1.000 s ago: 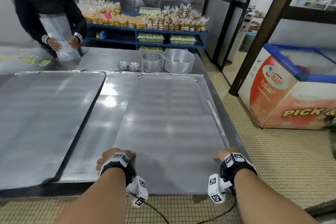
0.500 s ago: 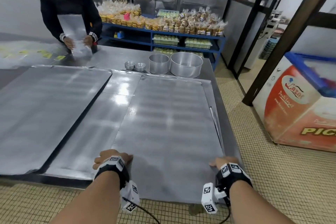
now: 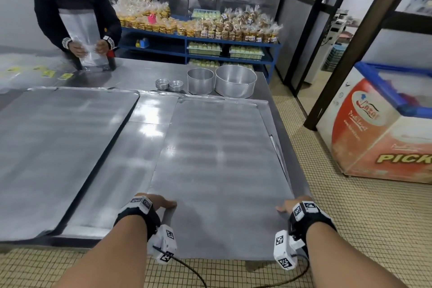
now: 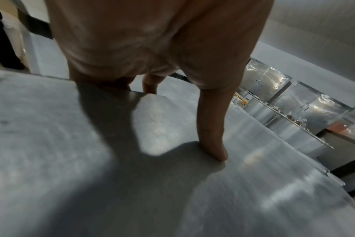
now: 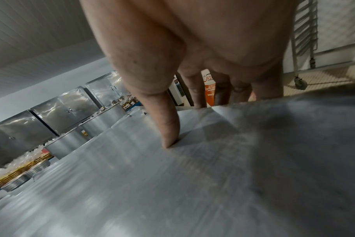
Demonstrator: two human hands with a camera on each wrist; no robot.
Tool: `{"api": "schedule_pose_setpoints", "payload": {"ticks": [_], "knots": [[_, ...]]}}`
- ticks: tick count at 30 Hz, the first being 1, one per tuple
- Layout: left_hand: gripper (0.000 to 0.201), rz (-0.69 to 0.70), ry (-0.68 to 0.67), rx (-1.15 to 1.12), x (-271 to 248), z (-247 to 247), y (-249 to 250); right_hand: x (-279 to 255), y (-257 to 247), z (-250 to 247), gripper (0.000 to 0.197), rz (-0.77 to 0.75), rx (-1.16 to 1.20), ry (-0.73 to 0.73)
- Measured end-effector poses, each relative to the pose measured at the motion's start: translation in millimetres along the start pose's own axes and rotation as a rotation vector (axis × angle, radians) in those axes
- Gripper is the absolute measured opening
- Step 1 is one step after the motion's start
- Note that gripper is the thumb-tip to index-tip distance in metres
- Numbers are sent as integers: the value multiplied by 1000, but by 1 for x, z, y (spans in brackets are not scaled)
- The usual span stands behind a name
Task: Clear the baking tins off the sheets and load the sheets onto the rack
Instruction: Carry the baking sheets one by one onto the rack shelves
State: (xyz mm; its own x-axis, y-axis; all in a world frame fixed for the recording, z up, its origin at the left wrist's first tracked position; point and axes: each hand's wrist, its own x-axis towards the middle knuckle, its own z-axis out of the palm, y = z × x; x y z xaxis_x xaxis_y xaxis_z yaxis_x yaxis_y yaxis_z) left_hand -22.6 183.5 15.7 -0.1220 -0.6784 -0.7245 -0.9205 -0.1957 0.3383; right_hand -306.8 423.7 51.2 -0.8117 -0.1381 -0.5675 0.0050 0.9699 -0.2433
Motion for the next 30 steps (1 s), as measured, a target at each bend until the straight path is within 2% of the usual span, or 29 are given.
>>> {"api": "schedule_pose_setpoints", "payload": {"ticks": [3, 5, 7, 9, 12, 14, 17, 18, 21, 24, 27, 30], "knots": [[90, -22, -91, 20, 5, -14, -5, -12, -7, 3, 51, -19, -172, 17], [88, 13, -109, 12, 5, -22, -10, -29, -13, 3, 54, -33, -164, 10], [82, 59, -107, 103, 3, -27, -13, -45, -18, 4, 55, -1, -136, -37], [78, 130, -100, 228, 0, -32, -15, -37, -7, 20, 60, 32, -118, -64], [73, 227, -117, 326, -4, -39, -16, -10, 11, 55, 81, 67, -54, -11], [73, 226, -134, 336, -1, -41, -19, -3, 22, 66, 65, 119, -53, 55], [76, 188, -85, 222, 12, -47, -31, -33, 14, 70, 66, 137, -93, 31], [78, 181, -49, 180, 16, -51, -34, -35, 12, 74, 61, 105, -131, 16], [80, 145, 10, 231, 28, -62, -47, -57, -3, 78, 31, 64, -170, -13], [80, 110, 28, 207, 30, -71, -55, -75, -19, 80, 38, 19, -264, -27], [77, 43, 22, 129, 43, -74, -64, -81, -29, 82, 39, 15, -227, -83], [76, 10, 91, -8, 57, -75, -70, -80, -35, 81, 22, -26, -271, -126]]}}
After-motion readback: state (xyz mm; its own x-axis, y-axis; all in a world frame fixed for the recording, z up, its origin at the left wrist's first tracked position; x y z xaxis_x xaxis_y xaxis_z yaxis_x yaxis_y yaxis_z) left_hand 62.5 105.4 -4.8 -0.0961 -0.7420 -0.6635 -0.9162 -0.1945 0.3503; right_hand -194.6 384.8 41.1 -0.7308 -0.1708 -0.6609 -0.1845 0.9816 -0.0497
